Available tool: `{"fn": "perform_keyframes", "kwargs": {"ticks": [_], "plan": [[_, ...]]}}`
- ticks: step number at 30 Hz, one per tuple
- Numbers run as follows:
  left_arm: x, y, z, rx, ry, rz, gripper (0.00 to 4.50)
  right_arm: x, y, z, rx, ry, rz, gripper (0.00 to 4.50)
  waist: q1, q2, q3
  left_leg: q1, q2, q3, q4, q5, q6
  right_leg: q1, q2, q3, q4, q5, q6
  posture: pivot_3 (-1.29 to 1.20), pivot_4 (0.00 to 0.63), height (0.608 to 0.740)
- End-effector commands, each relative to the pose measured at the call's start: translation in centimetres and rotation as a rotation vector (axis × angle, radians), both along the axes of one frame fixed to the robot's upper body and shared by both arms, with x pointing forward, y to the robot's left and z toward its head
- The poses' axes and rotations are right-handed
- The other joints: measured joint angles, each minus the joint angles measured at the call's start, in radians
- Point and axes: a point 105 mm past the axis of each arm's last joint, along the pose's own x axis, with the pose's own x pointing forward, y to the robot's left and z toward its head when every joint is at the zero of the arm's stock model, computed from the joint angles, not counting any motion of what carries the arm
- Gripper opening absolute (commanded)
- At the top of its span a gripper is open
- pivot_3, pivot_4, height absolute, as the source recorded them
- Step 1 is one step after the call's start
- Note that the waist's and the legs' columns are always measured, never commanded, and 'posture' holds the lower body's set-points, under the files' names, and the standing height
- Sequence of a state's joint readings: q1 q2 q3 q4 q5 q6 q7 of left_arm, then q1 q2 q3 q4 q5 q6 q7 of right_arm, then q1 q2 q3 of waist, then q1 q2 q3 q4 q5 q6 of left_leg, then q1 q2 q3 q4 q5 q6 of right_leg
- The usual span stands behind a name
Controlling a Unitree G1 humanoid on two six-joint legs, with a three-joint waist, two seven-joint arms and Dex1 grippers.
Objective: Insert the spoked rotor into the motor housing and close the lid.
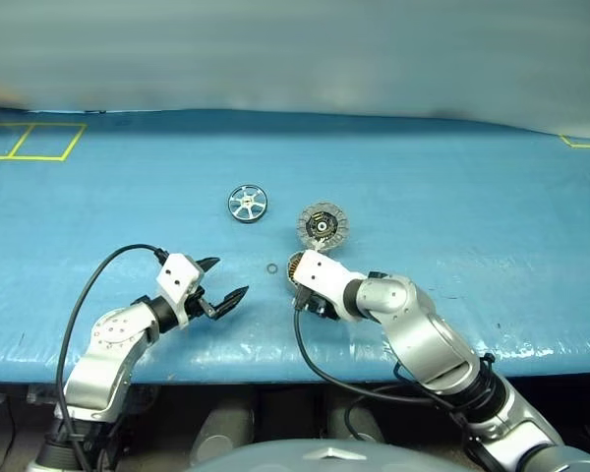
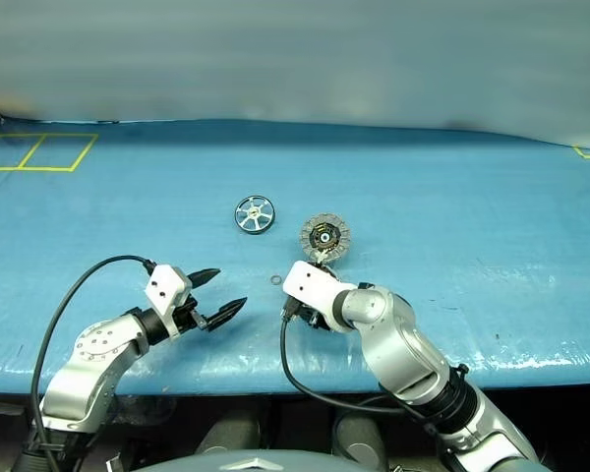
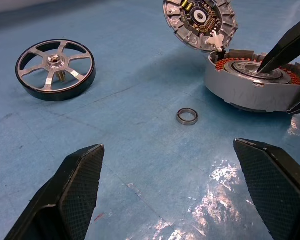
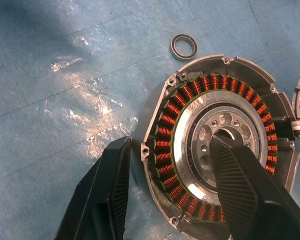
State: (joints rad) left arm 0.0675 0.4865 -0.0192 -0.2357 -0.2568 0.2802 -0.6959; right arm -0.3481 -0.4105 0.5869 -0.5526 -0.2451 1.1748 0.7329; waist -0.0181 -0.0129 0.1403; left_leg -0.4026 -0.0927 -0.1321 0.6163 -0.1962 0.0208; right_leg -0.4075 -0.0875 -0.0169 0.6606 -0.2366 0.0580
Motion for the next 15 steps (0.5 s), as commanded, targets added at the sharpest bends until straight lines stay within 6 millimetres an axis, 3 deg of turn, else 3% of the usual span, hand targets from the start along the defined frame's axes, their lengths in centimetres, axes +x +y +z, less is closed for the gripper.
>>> {"fn": "perform_keyframes", "kwargs": {"ticks": [1, 5, 15], "plan": [[0.2, -0.4, 0.9, -0.006, -0.031, -0.016, 4.5, -2.2, 1.2, -1.9, 0.02, 0.147, 0.052, 3.08, 0.001, 0.0, 0.0, 0.0, 0.0, 0.0, 0.0, 0.0, 0.0, 0.0, 0.0, 0.0, 0.0, 0.0, 0.0, 0.0, 0.15, 0.74], [0.2, -0.3, 0.8, -0.004, -0.028, -0.015, 4.5, -2.7, 1.6, -1.0, 0.04, 0.143, 0.065, 4.43, 0.0, 0.001, 0.001, 0.0, 0.0, 0.0, 0.0, 0.0, 0.0, 0.0, 0.0, 0.0, 0.0, 0.0, 0.0, 0.0, 0.15, 0.74], [0.2, -0.2, 0.8, -0.004, -0.021, -0.022, 4.5, -3.5, 2.2, 4.1, 0.19, 0.081, 0.063, 4.47, 0.004, 0.004, 0.004, -0.007, 0.0, 0.0, 0.0, 0.0, 0.001, -0.006, 0.0, -0.001, 0.0, 0.0, 0.0, 0.0, 0.15, 0.74]]}}
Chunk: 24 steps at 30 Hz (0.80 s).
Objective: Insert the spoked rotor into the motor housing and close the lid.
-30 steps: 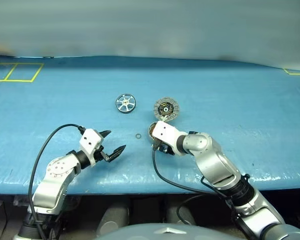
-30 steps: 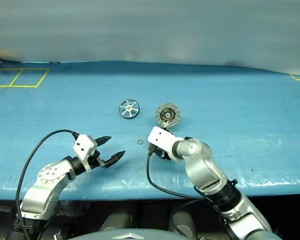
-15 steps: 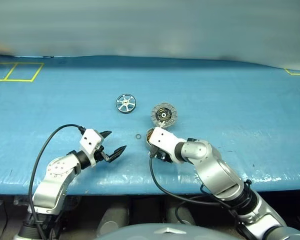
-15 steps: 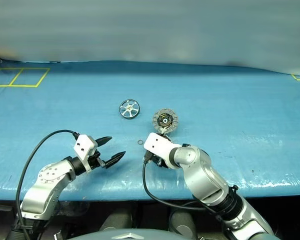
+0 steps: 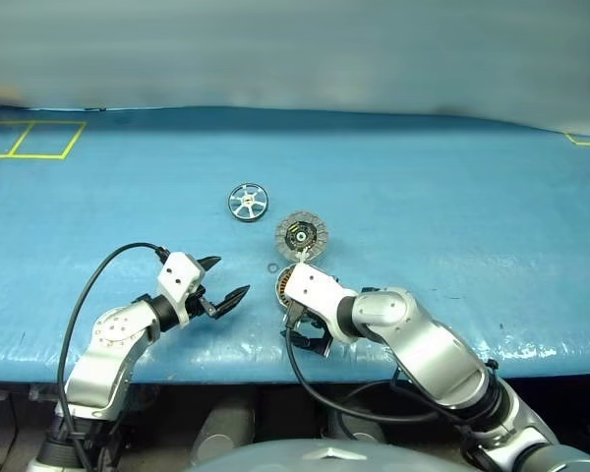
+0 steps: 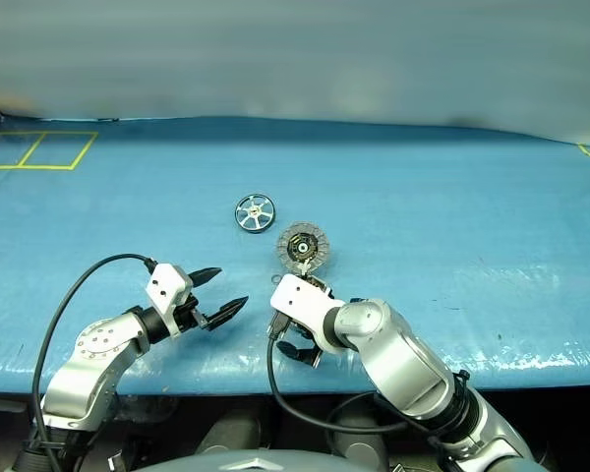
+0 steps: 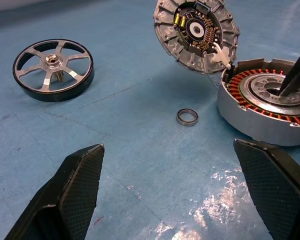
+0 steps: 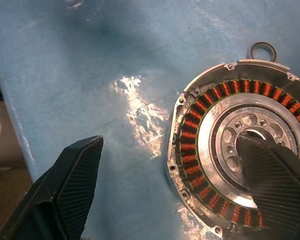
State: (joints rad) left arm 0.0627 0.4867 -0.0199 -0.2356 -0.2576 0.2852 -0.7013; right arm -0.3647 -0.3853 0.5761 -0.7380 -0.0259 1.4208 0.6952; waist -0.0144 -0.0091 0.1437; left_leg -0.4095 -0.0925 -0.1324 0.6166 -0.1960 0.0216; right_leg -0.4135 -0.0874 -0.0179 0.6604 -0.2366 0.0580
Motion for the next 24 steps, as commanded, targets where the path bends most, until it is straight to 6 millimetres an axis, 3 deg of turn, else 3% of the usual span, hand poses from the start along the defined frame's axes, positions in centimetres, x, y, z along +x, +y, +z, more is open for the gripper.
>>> {"fn": "perform_keyframes", "kwargs": {"ticks": [1, 8, 12, 15, 20, 24], "plan": [[0.1, -0.1, 0.8, -0.002, -0.022, -0.02, 4.5, 0.2, 0.3, 3.1, 0.099, -0.08, -0.016, 4.47, 0.001, 0.0, 0.0, -0.001, 0.0, 0.0, 0.0, 0.0, 0.0, 0.0, 0.0, 0.0, 0.0, 0.0, 0.0, 0.0, 0.15, 0.74], [0.5, -0.5, 1.0, -0.002, -0.022, -0.042, 4.5, 1.7, 0.0, 3.9, 0.172, -0.151, -0.144, 4.47, 0.004, 0.001, 0.001, -0.001, -0.001, -0.001, 0.001, 0.0, 0.0, -0.001, 0.0, -0.001, -0.001, 0.001, 0.001, 0.0, 0.15, 0.74], [0.6, -0.2, 1.4, -0.003, -0.044, -0.032, 4.5, 2.0, 0.5, 6.7, 0.334, -0.259, -0.128, 4.47, 0.002, 0.002, 0.001, -0.001, -0.001, 0.0, 0.001, 0.0, 0.0, -0.001, 0.0, -0.001, -0.001, 0.001, 0.001, 0.0, 0.15, 0.74], [0.7, 0.2, 1.5, 0.0, -0.06, -0.013, 4.5, 1.7, 0.0, 7.5, 0.419, -0.313, -0.108, 4.47, 0.003, 0.002, 0.002, -0.001, -0.001, 0.0, 0.001, 0.0, 0.001, -0.001, 0.0, -0.001, -0.001, 0.001, 0.001, 0.0, 0.15, 0.74], [1.3, 0.8, 1.6, 0.015, -0.14, 0.019, 4.5, 1.7, -2.0, 6.4, 0.5, -0.321, -0.194, 4.47, 0.005, 0.002, 0.002, -0.001, -0.001, 0.0, 0.001, -0.001, 0.002, 0.0, 0.0, 0.0, -0.002, 0.001, 0.001, 0.0, 0.15, 0.74], [2.2, 0.8, 1.0, -0.003, -0.105, -0.017, 4.5, 1.8, -2.8, 5.2, 0.522, -0.309, -0.272, 4.47, 0.004, 0.003, 0.003, -0.001, -0.001, 0.0, 0.003, -0.001, 0.002, 0.0, 0.0, 0.0, -0.001, 0.001, 0.002, 0.0, 0.15, 0.74]]}}
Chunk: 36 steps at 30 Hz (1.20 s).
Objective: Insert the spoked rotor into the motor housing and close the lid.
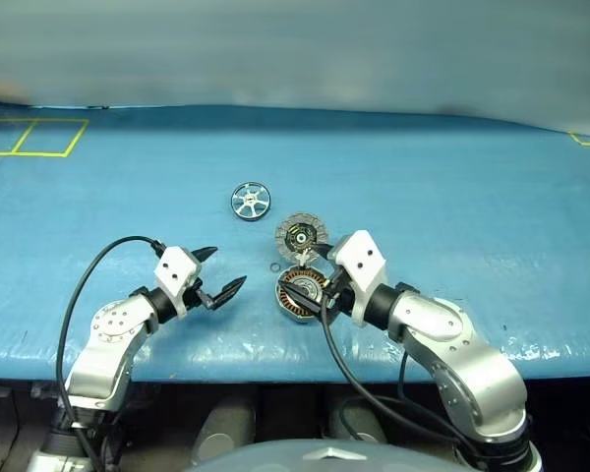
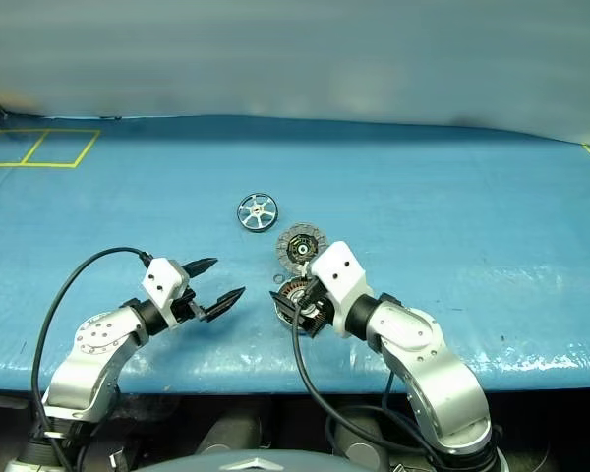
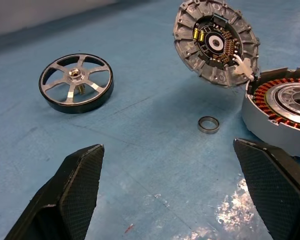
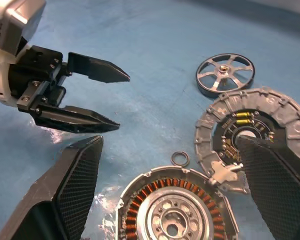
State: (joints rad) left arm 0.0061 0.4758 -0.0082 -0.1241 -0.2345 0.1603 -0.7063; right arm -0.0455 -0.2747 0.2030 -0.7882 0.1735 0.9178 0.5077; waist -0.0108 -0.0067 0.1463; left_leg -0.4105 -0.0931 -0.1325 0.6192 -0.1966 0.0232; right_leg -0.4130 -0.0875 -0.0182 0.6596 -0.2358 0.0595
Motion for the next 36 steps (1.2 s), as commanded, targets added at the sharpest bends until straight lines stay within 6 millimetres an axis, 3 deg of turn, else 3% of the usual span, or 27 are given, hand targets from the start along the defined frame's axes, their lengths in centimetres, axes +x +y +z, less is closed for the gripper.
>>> {"fn": "perform_keyframes", "kwargs": {"ticks": [1, 12, 18, 20, 31, 33, 36], "plan": [[0.8, -0.1, 0.6, -0.029, 0.0, -0.054, 4.5, 0.1, -0.2, 0.7, 0.066, -0.041, -0.037, 4.47, 0.0, 0.001, 0.0, 0.0, 0.0, 0.0, 0.0, 0.0, 0.0, 0.0, 0.0, 0.0, 0.001, 0.0, 0.0, 0.0, 0.15, 0.74], [3.0, -2.2, -0.7, 0.021, 0.099, -0.262, 4.5, -0.8, -0.4, 0.1, 0.089, -0.075, -0.076, 4.47, 0.0, 0.001, 0.001, -0.001, -0.001, 0.0, 0.001, 0.0, 0.001, 0.0, 0.002, 0.0, 0.0, 0.001, 0.001, 0.0, 0.15, 0.74], [3.9, -3.6, -1.0, 0.067, 0.097, -0.349, 4.5, -1.4, -1.3, -1.5, 0.087, -0.102, -0.12, 4.47, -0.007, 0.001, 0.002, -0.001, 0.0, 0.0, 0.002, 0.0, 0.001, 0.001, 0.002, 0.001, 0.0, 0.001, 0.002, 0.0, 0.15, 0.74], [4.1, -3.9, -1.0, 0.071, 0.09, -0.357, 4.5, -1.5, -1.5, -1.9, 0.086, -0.097, -0.135, 4.47, -0.005, 0.0, 0.002, -0.005, 0.034, 0.043, 0.003, 0.003, -0.002, 0.007, 0.001, -0.012, 0.001, -0.003, 0.004, 0.0, 0.15, 0.74], [5.4, -5.0, -1.3, 0.129, 0.068, -0.387, 4.5, -2.0, -2.3, -3.5, 0.073, -0.073, -0.17, 4.47, -0.003, -0.002, 0.006, -0.005, 0.035, 0.046, 0.005, 0.002, 0.003, 0.01, 0.0, -0.016, 0.0, -0.003, 0.004, 0.0, 0.15, 0.74], [5.6, -5.3, -1.3, 0.124, 0.073, -0.391, 4.5, -2.0, -2.4, -3.6, 0.053, -0.082, -0.17, 4.47, 0.001, -0.003, 0.007, -0.006, 0.056, 0.073, 0.007, 0.002, 0.002, 0.015, -0.004, -0.026, 0.0, -0.006, 0.005, 0.0, 0.15, 0.74], [5.8, -5.7, -1.6, 0.126, 0.08, -0.4, 4.5, -2.0, -2.4, -3.7, 0.048, -0.082, -0.171, 4.47, 0.005, -0.005, 0.008, -0.007, 0.059, 0.076, 0.008, 0.001, 0.003, 0.019, -0.005, -0.027, 0.0, -0.006, 0.005, 0.0, 0.15, 0.74]]}}
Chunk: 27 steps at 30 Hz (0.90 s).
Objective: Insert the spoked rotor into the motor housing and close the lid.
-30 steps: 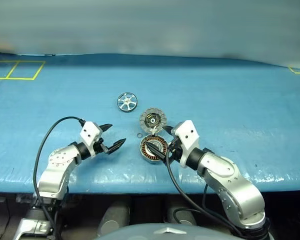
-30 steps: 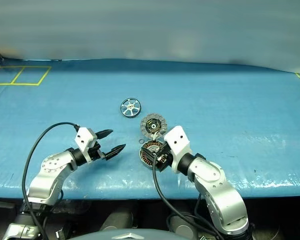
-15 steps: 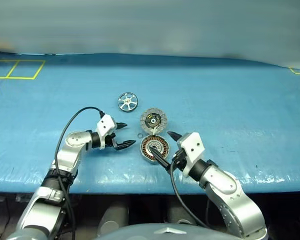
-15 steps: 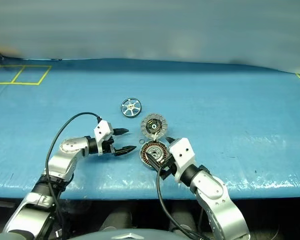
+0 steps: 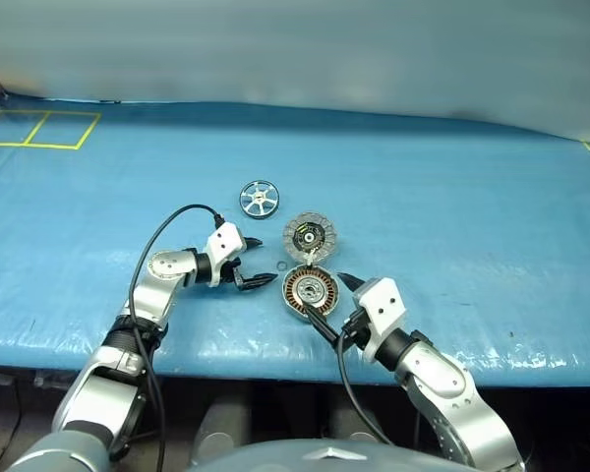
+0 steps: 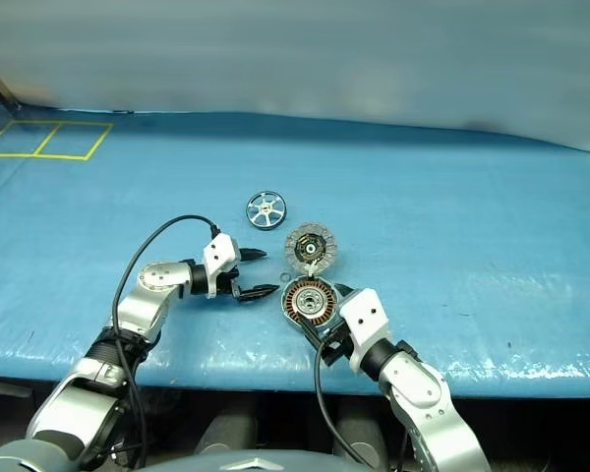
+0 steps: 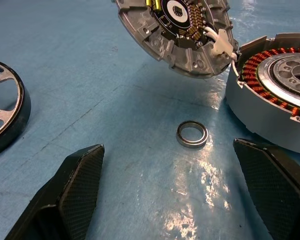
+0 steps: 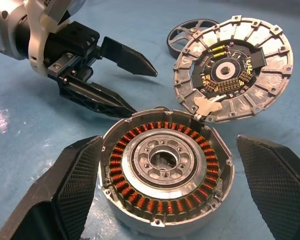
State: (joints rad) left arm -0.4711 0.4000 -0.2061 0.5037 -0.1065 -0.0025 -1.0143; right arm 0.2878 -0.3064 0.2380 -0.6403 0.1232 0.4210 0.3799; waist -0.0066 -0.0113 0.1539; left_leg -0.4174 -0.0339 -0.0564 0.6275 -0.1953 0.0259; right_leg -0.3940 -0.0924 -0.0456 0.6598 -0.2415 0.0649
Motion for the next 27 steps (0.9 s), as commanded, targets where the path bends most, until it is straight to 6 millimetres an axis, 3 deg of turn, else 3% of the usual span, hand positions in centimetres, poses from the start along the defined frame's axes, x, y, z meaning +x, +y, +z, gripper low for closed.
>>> {"fn": "perform_keyframes", "kwargs": {"ticks": [1, 10, 12, 14, 25, 27], "plan": [[0.6, -0.7, 0.7, 0.009, -0.037, -0.023, 4.5, 0.1, 0.2, 0.9, 0.006, -0.042, 0.005, 4.47, 0.002, -0.001, 0.001, 0.0, 0.0, 0.0, 0.0, 0.0, 0.0, -0.001, 0.0, 0.0, 0.0, 0.0, 0.0, 0.0, 0.15, 0.74], [1.5, -2.0, 0.0, 0.033, -0.037, -0.028, 4.5, 0.3, 0.0, 0.5, 0.001, -0.009, -0.019, 4.47, 0.004, -0.001, 0.001, 0.0, 0.0, 0.0, 0.001, 0.0, 0.001, 0.0, 0.0, 0.0, 0.0, 0.001, 0.001, 0.0, 0.15, 0.74], [1.4, -2.4, -0.2, 0.035, -0.03, -0.047, 4.5, 0.4, 0.0, 0.5, 0.002, -0.008, -0.024, 4.47, -0.001, -0.001, 0.002, -0.002, 0.029, 0.039, 0.004, 0.0, 0.0, 0.002, -0.002, -0.009, 0.0, -0.003, 0.001, 0.0, 0.15, 0.74], [1.5, -2.7, -0.3, 0.043, -0.037, -0.046, 4.5, 0.5, 0.0, 0.5, 0.002, -0.007, -0.024, 4.47, 0.003, -0.002, 0.002, -0.006, 0.036, 0.047, 0.004, 0.001, 0.001, 0.004, -0.001, -0.009, 0.0, -0.004, 0.001, 0.0, 0.15, 0.74], [1.3, -3.2, -1.7, 0.083, -0.033, -0.043, 4.5, 0.8, 0.2, 0.6, -0.004, -0.01, -0.018, 4.47, 0.013, -0.002, 0.001, -0.011, 0.038, 0.049, 0.011, 0.0, 0.003, 0.001, 0.001, -0.009, 0.0, -0.002, 0.002, 0.0, 0.15, 0.74], [1.2, -3.3, -1.9, 0.088, -0.03, -0.049, 4.12, 0.9, 0.3, 0.6, -0.005, -0.01, -0.017, 4.5, 0.015, -0.002, 0.001, -0.011, 0.038, 0.049, 0.014, -0.001, 0.005, 0.0, 0.001, -0.01, 0.0, -0.002, 0.001, 0.0, 0.15, 0.74]]}}
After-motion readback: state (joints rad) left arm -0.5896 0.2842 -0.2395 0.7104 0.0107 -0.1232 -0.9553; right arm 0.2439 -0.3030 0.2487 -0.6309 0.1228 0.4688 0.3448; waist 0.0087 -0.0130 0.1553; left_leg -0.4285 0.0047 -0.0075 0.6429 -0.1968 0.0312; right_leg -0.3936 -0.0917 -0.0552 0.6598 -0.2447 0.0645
